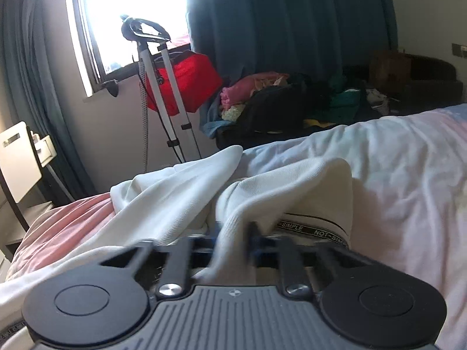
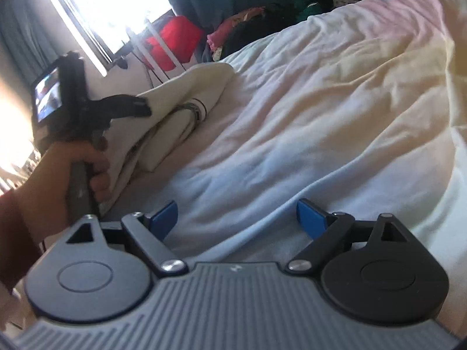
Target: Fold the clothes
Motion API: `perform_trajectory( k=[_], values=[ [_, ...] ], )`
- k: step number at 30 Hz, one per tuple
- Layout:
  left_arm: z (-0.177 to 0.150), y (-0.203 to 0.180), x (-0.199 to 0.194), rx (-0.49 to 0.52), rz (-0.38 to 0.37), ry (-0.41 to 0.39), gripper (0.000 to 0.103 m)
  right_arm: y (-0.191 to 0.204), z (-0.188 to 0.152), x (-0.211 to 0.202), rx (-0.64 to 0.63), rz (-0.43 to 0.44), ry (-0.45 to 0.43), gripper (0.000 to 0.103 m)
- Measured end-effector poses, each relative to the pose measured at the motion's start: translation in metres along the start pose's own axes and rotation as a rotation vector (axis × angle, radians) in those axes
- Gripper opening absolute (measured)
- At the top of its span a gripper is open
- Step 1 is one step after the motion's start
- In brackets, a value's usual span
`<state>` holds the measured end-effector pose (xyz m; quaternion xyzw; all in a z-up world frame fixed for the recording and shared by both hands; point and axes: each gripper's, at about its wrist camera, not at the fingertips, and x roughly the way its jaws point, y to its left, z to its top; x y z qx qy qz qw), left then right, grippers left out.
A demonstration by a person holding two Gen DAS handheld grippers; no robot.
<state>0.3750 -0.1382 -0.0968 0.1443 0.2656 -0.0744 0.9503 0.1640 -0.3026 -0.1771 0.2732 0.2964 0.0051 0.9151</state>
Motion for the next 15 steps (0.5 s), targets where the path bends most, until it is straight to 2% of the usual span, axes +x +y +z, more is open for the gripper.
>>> perform_trajectory(
  k=[5,9,12,15],
  values=[
    [-0.005,0.016,-0.059,-0.018,-0.015,-0.088,0.002,0.004,-0.003,-0.004,0.005,0.030,-0.018,0.091],
    [-0.017,0.033,-0.124,-0.031,-0.042,-0.140,0.002,0.013,-0.005,-0.018,0.011,0.085,-0.033,0.090],
    [-0.032,0.050,-0.173,-0.049,-0.050,-0.168,0.002,0.021,-0.005,-0.036,0.010,0.150,-0.070,0.090],
    [-0.051,0.065,-0.220,-0.067,-0.059,-0.179,0.002,0.023,-0.005,-0.055,0.054,0.264,-0.106,0.090]
  ],
)
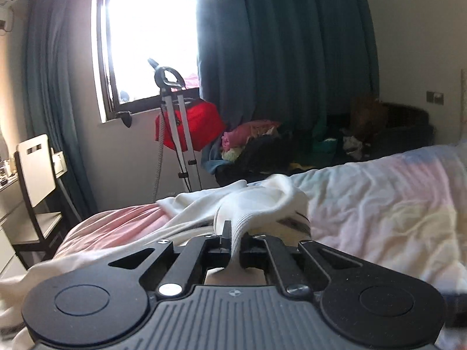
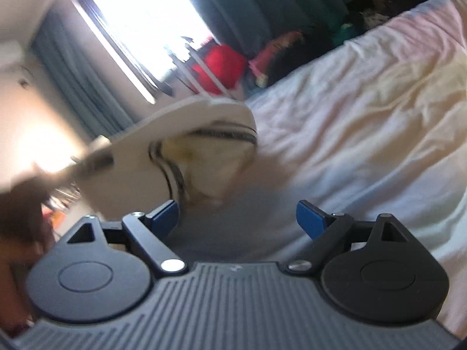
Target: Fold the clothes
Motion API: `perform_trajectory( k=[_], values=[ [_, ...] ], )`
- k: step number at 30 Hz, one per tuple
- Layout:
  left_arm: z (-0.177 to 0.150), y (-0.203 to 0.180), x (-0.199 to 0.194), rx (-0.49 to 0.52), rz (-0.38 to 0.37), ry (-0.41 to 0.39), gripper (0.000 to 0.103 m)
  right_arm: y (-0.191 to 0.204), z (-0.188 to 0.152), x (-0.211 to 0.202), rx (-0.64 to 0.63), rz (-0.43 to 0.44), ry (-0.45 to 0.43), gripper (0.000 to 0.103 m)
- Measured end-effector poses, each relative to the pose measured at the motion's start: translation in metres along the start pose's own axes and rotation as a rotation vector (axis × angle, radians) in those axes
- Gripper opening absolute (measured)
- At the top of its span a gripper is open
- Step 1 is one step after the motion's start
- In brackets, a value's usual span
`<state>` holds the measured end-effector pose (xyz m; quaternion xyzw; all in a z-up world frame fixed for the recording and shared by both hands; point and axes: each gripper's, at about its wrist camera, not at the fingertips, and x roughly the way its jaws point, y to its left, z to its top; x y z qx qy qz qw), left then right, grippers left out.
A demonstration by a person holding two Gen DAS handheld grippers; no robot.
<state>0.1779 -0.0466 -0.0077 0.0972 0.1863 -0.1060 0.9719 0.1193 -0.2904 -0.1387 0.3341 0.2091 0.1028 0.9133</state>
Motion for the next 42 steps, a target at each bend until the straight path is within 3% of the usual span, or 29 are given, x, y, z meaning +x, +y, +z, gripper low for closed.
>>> perform_trajectory(
  k=[5,10,16,19,21,28,32,36,39,41,42],
  values=[
    [-0.030,0.018,-0.076,-0.058,-0.008,-0.001,0.002,-0.001,-0.009,-0.008,0.182,0.265,0.067,0.091],
    [-0.066,0.032,-0.121,-0.173,-0.021,0.073,0.002,0.013,-0.023,-0.010,0.210,0.321,0.082,0.091],
    [-0.087,0.049,-0.126,-0.372,-0.038,0.129,0.002,0.031,-0.026,-0.009,0.053,0.127,0.060,0.089],
    [-0.085,0.048,-0.127,-0.338,-0.025,0.102,0.003,0.038,-0.017,0.003,-0.012,0.058,0.091,0.086],
    [-0.086,0.050,-0.123,-0.373,-0.047,0.094,0.003,0.048,-0.005,0.019,-0.041,0.038,0.112,0.086],
    [-0.102,0.058,-0.107,-0.405,-0.080,0.105,0.003,0.113,0.055,0.113,-0.221,-0.009,0.123,0.081],
    [-0.111,0.070,-0.088,-0.458,-0.082,0.130,0.003,0.138,0.080,0.190,-0.270,-0.112,0.168,0.080],
    [-0.118,0.077,-0.072,-0.481,-0.099,0.139,0.003,0.141,0.088,0.259,-0.283,-0.286,0.230,0.079],
    [-0.121,0.076,-0.063,-0.475,-0.131,0.152,0.003,0.132,0.084,0.290,-0.303,-0.393,0.248,0.062],
    [-0.123,0.073,-0.059,-0.453,-0.142,0.139,0.003,0.124,0.086,0.292,-0.283,-0.453,0.220,0.014],
    [-0.124,0.071,-0.056,-0.436,-0.144,0.141,0.003,0.120,0.089,0.289,-0.261,-0.468,0.198,0.010]
  ],
)
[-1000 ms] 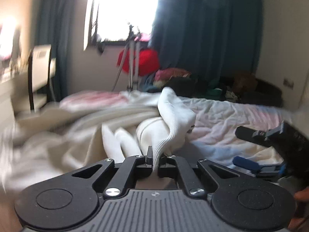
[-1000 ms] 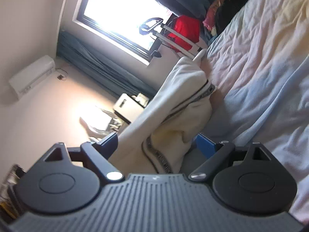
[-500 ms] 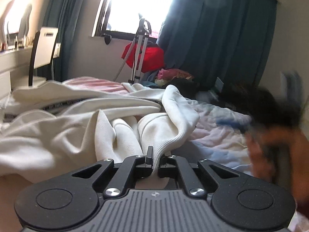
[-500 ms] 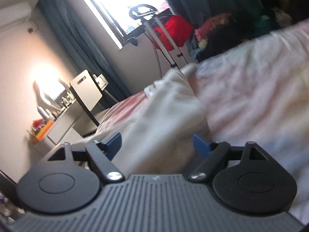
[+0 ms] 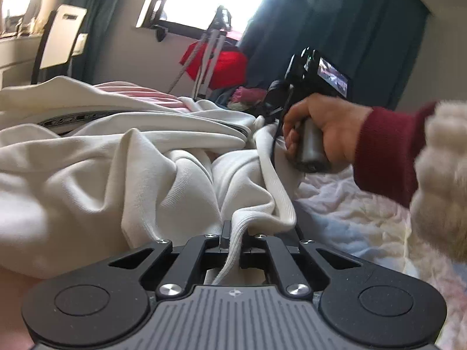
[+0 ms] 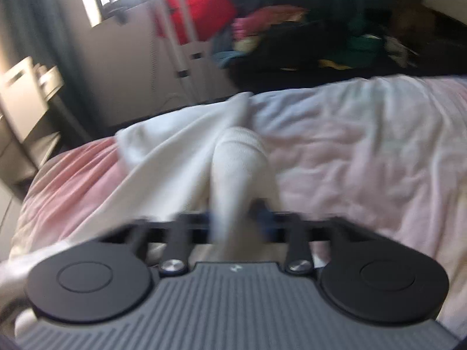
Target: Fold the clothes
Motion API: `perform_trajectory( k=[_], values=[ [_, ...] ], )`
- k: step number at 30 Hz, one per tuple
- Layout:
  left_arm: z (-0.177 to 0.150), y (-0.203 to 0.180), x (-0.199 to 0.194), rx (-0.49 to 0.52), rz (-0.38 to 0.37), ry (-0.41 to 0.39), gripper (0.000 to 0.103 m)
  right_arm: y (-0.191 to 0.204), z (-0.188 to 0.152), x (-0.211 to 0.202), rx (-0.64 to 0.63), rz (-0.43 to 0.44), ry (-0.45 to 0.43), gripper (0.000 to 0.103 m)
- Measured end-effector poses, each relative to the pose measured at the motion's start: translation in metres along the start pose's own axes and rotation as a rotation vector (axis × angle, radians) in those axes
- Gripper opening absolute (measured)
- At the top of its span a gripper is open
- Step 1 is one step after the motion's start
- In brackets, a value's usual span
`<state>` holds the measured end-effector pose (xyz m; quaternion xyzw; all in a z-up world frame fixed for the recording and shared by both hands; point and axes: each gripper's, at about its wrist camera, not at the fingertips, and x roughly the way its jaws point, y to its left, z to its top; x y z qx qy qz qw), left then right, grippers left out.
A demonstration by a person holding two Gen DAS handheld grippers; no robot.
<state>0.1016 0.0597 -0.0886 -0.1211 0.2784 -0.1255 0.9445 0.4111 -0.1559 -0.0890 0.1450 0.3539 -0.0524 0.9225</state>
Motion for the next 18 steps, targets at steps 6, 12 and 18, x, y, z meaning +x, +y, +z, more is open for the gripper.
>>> perform_trajectory(
  k=[6,12,18],
  values=[
    [0.001,0.004,-0.001,-0.017,-0.050,-0.020,0.003,-0.042,0.016,-0.061,0.019,-0.046,-0.186,0.006],
    [-0.003,-0.020,-0.015,0.097,-0.116,-0.061,0.004,-0.139,0.027,-0.144,0.145,-0.103,-0.341,0.006],
    [-0.023,-0.051,-0.007,0.230,-0.125,-0.012,0.007,-0.262,-0.050,-0.198,0.372,-0.104,-0.396,0.006]
  ],
)
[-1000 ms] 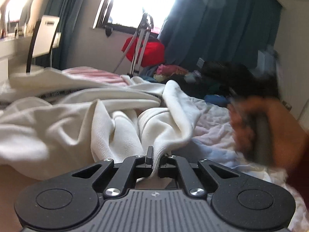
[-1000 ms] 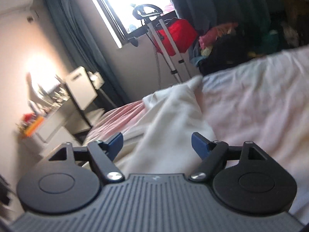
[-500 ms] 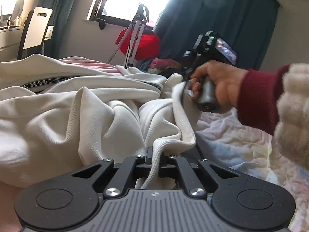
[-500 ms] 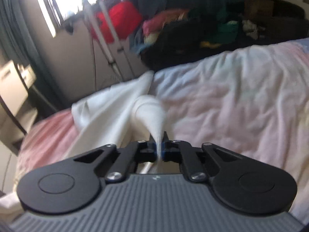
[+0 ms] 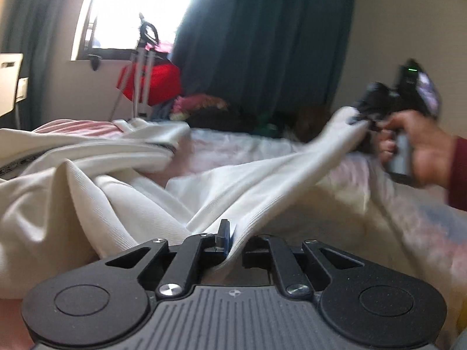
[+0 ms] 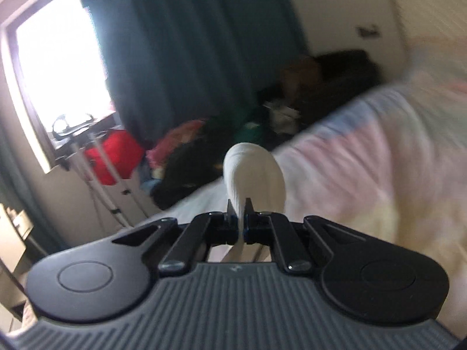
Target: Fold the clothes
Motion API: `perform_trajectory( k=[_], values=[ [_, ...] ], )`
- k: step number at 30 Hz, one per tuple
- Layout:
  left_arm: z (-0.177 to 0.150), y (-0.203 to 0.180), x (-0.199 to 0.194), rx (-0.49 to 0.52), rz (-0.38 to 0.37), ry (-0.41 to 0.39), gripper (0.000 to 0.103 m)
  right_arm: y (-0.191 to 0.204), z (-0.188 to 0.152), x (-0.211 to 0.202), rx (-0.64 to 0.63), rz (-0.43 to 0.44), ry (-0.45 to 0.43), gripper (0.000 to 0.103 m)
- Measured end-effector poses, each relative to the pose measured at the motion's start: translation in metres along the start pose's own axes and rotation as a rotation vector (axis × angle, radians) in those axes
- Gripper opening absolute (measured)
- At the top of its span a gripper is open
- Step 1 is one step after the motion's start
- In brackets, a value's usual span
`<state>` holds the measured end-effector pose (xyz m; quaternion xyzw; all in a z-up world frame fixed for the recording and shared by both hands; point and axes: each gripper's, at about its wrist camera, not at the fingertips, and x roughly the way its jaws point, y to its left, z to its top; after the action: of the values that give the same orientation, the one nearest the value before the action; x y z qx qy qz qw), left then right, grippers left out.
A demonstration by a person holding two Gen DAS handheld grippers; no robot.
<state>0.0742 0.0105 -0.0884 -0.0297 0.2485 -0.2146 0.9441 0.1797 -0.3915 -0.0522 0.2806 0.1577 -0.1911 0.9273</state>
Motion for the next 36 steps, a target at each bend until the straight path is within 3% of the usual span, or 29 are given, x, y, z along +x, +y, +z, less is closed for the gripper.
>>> perform_trajectory(
  k=[3,6,12,13,14,16,19,21,22,23,25,26,29,31,32,34,36],
  values=[
    [-0.007,-0.006,0.010,0.017,0.015,0.051,0.007,-0.079,-0.028,-0.014,0.198,-0.011,0.110,0.007],
    [-0.006,-0.001,0.014,-0.021,0.024,0.091,0.008,-0.130,-0.059,-0.021,0.360,0.014,0.204,0.007],
    [-0.005,-0.002,0.021,0.004,0.075,0.111,0.010,-0.147,-0.076,-0.022,0.506,0.084,0.300,0.012],
    [-0.007,-0.003,0.023,0.013,0.083,0.119,0.011,-0.147,-0.078,-0.023,0.520,0.105,0.298,0.018],
    [-0.009,-0.004,0.025,0.022,0.092,0.128,0.011,-0.148,-0.081,-0.021,0.536,0.125,0.299,0.036],
    [-0.013,-0.005,0.022,0.020,0.099,0.136,0.012,-0.150,-0.085,-0.018,0.572,0.154,0.305,0.059],
    [-0.014,-0.006,0.019,0.017,0.098,0.137,0.012,-0.155,-0.082,-0.011,0.587,0.141,0.297,0.056],
    [-0.014,-0.005,0.018,0.013,0.095,0.136,0.012,-0.160,-0.079,-0.007,0.582,0.137,0.286,0.049],
    [-0.014,-0.005,0.018,0.011,0.093,0.135,0.016,-0.162,-0.077,-0.005,0.580,0.133,0.283,0.039],
    [-0.013,-0.005,0.017,0.009,0.091,0.135,0.018,-0.163,-0.077,-0.004,0.573,0.120,0.281,0.021],
    [-0.010,-0.001,0.012,-0.030,0.062,0.145,0.032,-0.163,-0.076,-0.005,0.549,0.091,0.273,0.011],
    [-0.008,0.004,0.010,-0.075,0.043,0.156,0.035,-0.161,-0.075,-0.007,0.532,0.064,0.254,0.006],
    [-0.003,0.021,-0.008,-0.260,-0.033,0.145,0.045,-0.156,-0.070,-0.014,0.502,0.018,0.182,0.006],
    [0.000,0.037,-0.024,-0.401,-0.074,0.126,0.073,-0.152,-0.065,-0.018,0.499,0.018,0.125,0.006],
    [0.001,0.045,-0.032,-0.467,-0.079,0.117,0.076,-0.149,-0.062,-0.020,0.491,0.021,0.105,0.006],
    [0.002,0.062,-0.045,-0.560,-0.057,0.106,0.080,-0.145,-0.057,-0.021,0.475,0.030,0.070,0.006],
    [-0.002,0.085,-0.051,-0.666,0.023,0.119,0.082,-0.146,-0.054,-0.020,0.470,0.033,0.053,0.006]
  ],
)
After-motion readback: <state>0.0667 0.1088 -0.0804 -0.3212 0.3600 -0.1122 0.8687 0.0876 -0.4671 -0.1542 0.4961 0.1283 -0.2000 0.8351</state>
